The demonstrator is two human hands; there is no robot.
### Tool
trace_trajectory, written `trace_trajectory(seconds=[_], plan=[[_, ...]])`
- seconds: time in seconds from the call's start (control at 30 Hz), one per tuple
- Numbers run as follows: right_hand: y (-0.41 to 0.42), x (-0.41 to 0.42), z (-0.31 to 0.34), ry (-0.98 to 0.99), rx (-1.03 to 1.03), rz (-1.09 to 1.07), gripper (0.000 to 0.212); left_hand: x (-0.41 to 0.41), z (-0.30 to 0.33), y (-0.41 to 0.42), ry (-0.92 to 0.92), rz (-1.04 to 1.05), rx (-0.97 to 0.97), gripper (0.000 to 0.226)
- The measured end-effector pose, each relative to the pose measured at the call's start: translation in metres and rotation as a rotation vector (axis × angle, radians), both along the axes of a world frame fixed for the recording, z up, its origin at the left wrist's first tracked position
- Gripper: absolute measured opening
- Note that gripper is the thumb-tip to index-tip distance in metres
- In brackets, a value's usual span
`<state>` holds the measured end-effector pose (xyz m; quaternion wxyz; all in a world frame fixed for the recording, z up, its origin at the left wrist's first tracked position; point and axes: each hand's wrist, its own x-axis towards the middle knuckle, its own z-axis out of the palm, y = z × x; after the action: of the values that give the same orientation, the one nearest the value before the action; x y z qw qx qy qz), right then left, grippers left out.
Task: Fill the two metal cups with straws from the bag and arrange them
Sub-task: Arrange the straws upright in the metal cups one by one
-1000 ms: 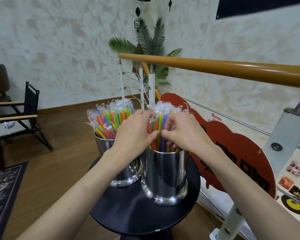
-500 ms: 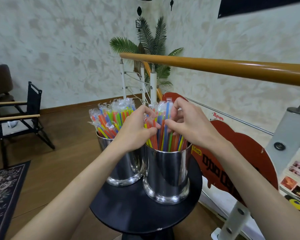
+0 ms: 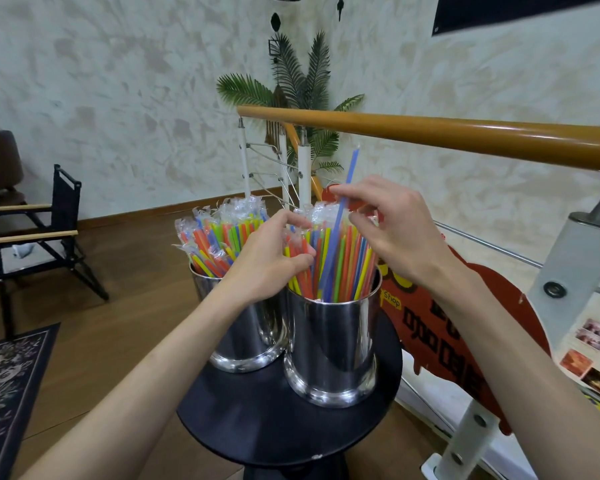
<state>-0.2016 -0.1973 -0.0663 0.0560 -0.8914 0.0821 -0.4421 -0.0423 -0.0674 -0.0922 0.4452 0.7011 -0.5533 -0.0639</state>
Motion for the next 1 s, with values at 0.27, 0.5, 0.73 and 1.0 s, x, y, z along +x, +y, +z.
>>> trace_trajectory(seconds=[0.27, 0.5, 0.73, 1.0], plan=[[-0.003, -0.004, 0.005, -0.503, -0.191, -0.177, 0.030, -0.002, -0.002, 0.000, -0.109, 0.019, -0.001, 0.049], [0.014, -0.003, 0.009, -0.342, 0.236, -0.048, 0.020, -0.002, 0.000, 0.000, -0.035, -0.021, -0.053, 0.046], [0.012, -0.001, 0.003, 0.169, 0.638, 0.058, 0.010, -0.003, 0.004, 0.002, 0.110, -0.087, -0.052, 0.045], [0.029, 0.018, -0.021, 0.598, 0.443, -0.051, 0.034, -0.013, 0.007, 0.003, 0.019, 0.005, -0.238, 0.040]])
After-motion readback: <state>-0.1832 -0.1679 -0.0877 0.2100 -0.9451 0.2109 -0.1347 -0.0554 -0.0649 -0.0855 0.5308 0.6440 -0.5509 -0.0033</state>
